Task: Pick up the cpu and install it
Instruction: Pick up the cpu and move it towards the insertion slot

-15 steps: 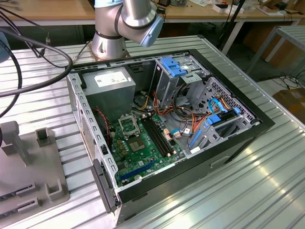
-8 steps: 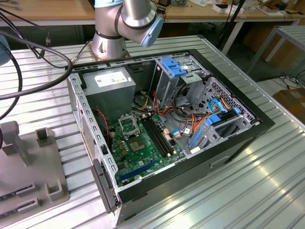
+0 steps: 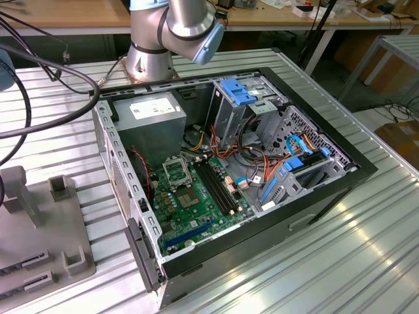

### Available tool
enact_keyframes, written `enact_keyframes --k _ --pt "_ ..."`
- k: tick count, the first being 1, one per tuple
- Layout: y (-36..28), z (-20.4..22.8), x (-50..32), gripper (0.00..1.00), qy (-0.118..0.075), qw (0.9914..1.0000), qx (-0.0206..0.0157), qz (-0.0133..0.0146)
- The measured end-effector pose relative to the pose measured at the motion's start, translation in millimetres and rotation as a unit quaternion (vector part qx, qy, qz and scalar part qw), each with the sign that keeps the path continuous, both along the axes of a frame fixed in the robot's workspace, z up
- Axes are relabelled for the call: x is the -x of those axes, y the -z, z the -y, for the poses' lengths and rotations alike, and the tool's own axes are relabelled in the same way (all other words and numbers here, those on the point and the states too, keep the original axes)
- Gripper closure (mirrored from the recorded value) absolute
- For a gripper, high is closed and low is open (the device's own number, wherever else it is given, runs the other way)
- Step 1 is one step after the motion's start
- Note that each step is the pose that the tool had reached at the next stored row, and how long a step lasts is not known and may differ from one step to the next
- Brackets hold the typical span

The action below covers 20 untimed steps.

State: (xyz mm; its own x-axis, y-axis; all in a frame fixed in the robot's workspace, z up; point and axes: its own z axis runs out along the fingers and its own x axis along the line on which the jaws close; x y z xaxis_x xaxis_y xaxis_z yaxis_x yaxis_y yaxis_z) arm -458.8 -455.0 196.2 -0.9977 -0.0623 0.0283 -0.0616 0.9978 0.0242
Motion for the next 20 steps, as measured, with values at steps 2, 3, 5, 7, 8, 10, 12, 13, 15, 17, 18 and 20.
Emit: enact_keyframes --k 2,3,5,7,8,10,12,13,15,17,18,20 --pt "1.0 0.0 0.0 0.38 0.0 1.0 0.0 -0.0002" --pt "1.4 0.0 0.0 0.38 0.0 1.0 0.0 -0.0003" --pt "2.2 0.1 0.1 0.38 0.0 1.0 0.0001 -0.0003" --pt "2.5 0.1 0.1 0.38 0.0 1.0 0.0 -0.0003" --pt "2.7 0.1 0.1 0.38 0.0 1.0 0.0 -0.0003" --pt "3.2 0.1 0.1 0.38 0.0 1.0 0.0 -0.0003" --pt "4.0 0.0 0.2 0.38 0.0 1.0 0.0 -0.0003" --pt "4.5 0.0 0.1 0.38 0.0 1.0 0.0 -0.0002" --pt "5.2 0.1 0.2 0.38 0.0 1.0 0.0 -0.0002" --pt "5.6 0.1 0.3 0.38 0.0 1.0 0.0 -0.0003" --pt "5.9 0.0 0.4 0.38 0.0 1.0 0.0 -0.0002" --pt "6.1 0.1 0.6 0.38 0.0 1.0 -0.0001 -0.0002"
